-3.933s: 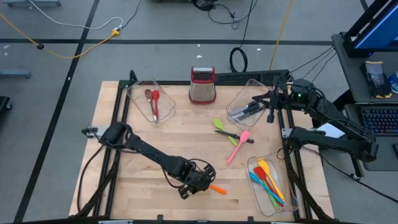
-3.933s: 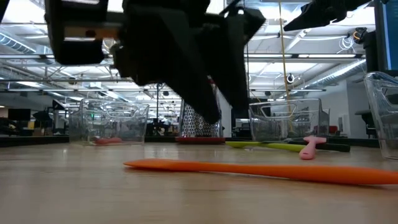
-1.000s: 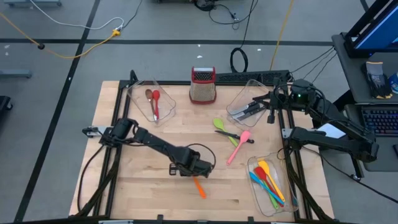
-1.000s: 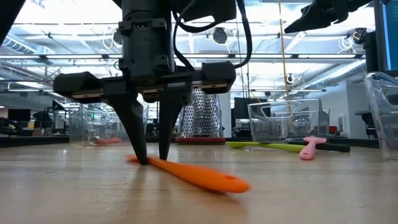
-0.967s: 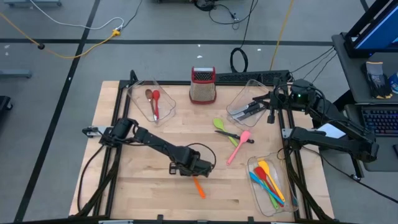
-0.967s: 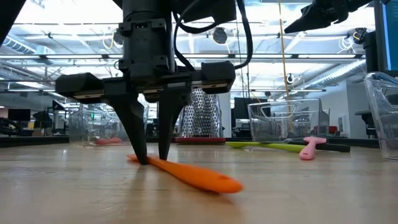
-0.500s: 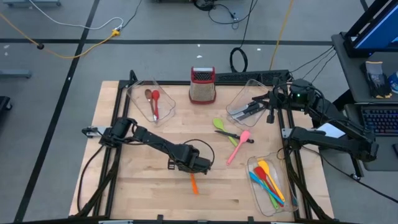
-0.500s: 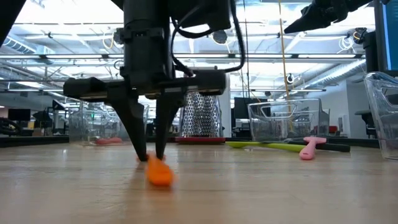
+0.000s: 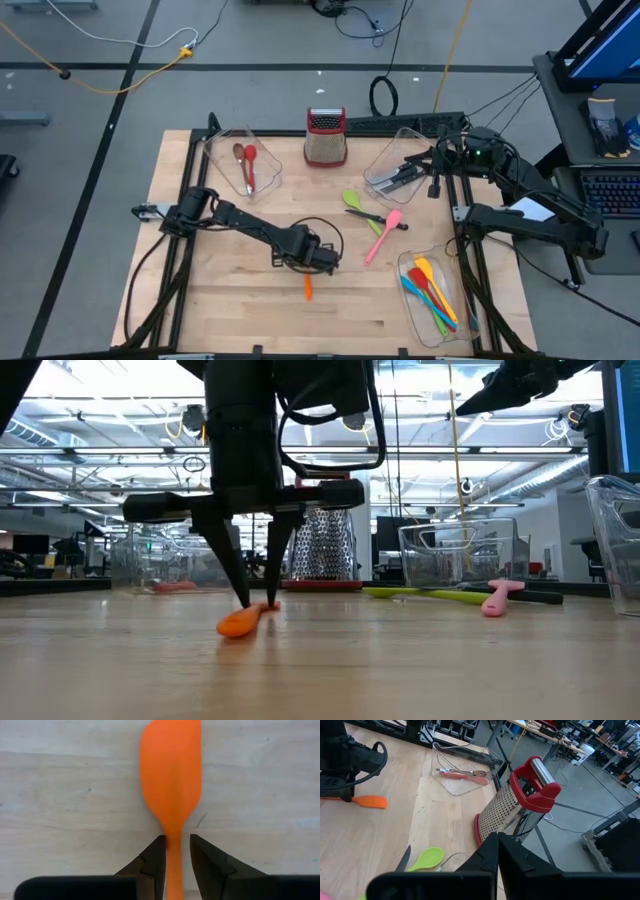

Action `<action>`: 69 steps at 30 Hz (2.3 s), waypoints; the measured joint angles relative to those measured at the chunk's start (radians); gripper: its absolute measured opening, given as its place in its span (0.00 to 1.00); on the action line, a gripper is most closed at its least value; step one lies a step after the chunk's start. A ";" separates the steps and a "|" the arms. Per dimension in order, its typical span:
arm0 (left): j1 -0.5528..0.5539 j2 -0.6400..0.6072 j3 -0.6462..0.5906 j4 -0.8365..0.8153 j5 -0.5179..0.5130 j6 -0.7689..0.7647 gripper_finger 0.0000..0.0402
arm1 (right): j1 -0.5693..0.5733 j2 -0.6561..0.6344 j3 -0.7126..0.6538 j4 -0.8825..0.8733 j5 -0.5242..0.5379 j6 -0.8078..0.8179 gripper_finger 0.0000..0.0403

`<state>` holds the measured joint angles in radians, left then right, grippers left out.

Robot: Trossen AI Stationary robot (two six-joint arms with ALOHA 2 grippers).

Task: Pick & Place Kitchen Items
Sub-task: Put the orange spatula into the bottom transparent bin

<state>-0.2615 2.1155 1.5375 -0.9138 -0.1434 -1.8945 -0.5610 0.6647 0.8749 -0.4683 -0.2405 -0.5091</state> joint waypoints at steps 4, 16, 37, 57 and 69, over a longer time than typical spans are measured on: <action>0.000 -0.001 0.002 0.002 -0.007 0.000 0.25 | 0.000 0.000 0.000 0.000 0.000 0.000 0.00; 0.004 -0.003 0.003 -0.034 -0.063 -0.014 0.67 | 0.000 0.000 0.000 0.000 0.000 -0.003 0.00; 0.101 0.004 0.005 -0.032 0.028 0.181 0.65 | 0.000 0.001 0.000 0.000 0.002 -0.008 0.00; 0.088 0.046 -0.054 0.049 -0.008 0.151 0.33 | 0.000 0.003 0.000 0.000 0.004 0.000 0.00; 0.095 0.045 -0.050 0.056 -0.005 0.132 0.13 | 0.000 0.008 0.000 0.000 0.004 0.010 0.00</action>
<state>-0.1665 2.1602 1.4877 -0.8580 -0.1480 -1.7628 -0.5613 0.6731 0.8749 -0.4683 -0.2369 -0.4988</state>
